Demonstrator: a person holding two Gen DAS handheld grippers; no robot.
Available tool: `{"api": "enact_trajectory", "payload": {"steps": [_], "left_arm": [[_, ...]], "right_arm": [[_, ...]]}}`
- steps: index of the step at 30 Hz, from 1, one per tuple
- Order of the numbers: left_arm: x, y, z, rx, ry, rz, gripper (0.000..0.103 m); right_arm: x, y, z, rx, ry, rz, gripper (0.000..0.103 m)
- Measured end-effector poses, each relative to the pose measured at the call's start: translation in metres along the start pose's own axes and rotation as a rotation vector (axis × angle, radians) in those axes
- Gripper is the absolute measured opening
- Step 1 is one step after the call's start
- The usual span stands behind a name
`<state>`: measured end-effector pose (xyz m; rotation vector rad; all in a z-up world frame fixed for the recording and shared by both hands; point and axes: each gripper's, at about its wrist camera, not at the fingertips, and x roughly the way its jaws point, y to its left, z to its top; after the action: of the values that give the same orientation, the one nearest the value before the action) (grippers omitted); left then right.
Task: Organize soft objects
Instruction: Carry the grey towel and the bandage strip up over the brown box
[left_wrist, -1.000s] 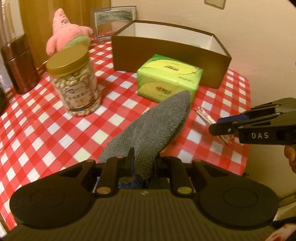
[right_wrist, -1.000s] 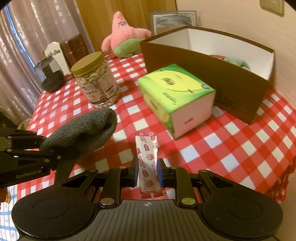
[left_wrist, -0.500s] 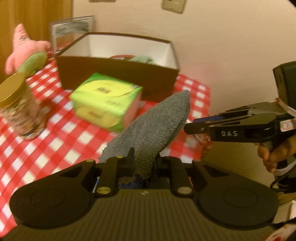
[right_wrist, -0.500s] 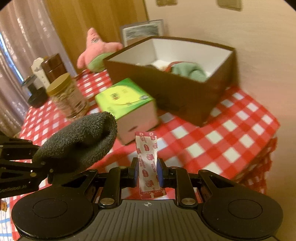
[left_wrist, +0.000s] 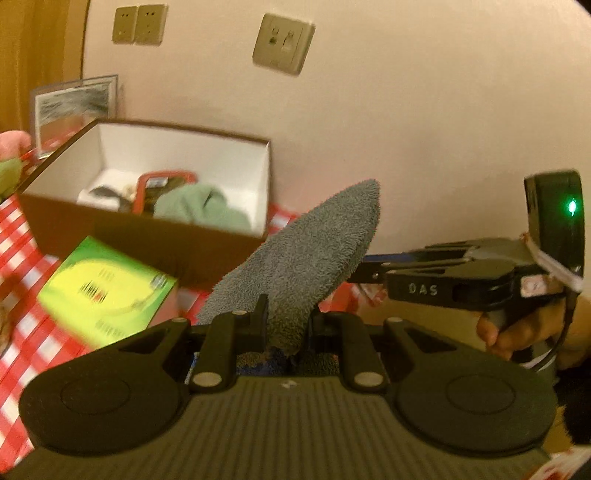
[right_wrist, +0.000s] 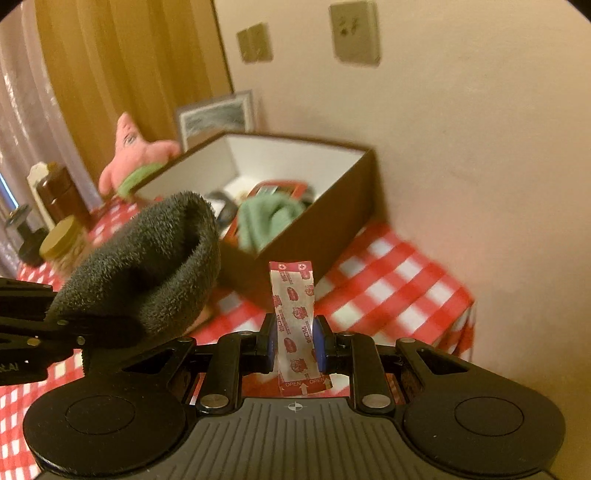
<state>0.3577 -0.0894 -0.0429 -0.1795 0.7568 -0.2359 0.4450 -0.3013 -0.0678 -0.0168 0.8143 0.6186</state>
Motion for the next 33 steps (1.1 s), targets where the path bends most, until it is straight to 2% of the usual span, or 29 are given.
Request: {"api": "enact_trajectory", "payload": {"steps": [9,14,18,24,28,33], "left_arm": [[0.021,-0.007,0.072,-0.06,-0.114,-0.04,0.016],[0.035,0.005,0.108,-0.099,-0.179,0.014,0.016],[0.049,0.02,0.13,-0.124,-0.203,0.088,0.016],[0.08,0.051,0.154,-0.139,-0.187,0.196,0.016],[0.105,0.074,0.163,-0.15,-0.151,0.271,0.017],[0.136,0.098,0.171,-0.161,-0.08,0.329,0.02]], "right_arm": [[0.009,-0.029,0.062,-0.01,-0.112,-0.002,0.021],[0.027,-0.029,0.1,-0.014,-0.166,0.045,0.021],[0.049,-0.028,0.123,-0.02,-0.187,0.072,0.021],[0.089,-0.027,0.143,-0.03,-0.169,0.086,0.021],[0.112,-0.028,0.149,-0.038,-0.152,0.086,0.021],[0.128,-0.026,0.149,-0.055,-0.14,0.079,0.021]]}}
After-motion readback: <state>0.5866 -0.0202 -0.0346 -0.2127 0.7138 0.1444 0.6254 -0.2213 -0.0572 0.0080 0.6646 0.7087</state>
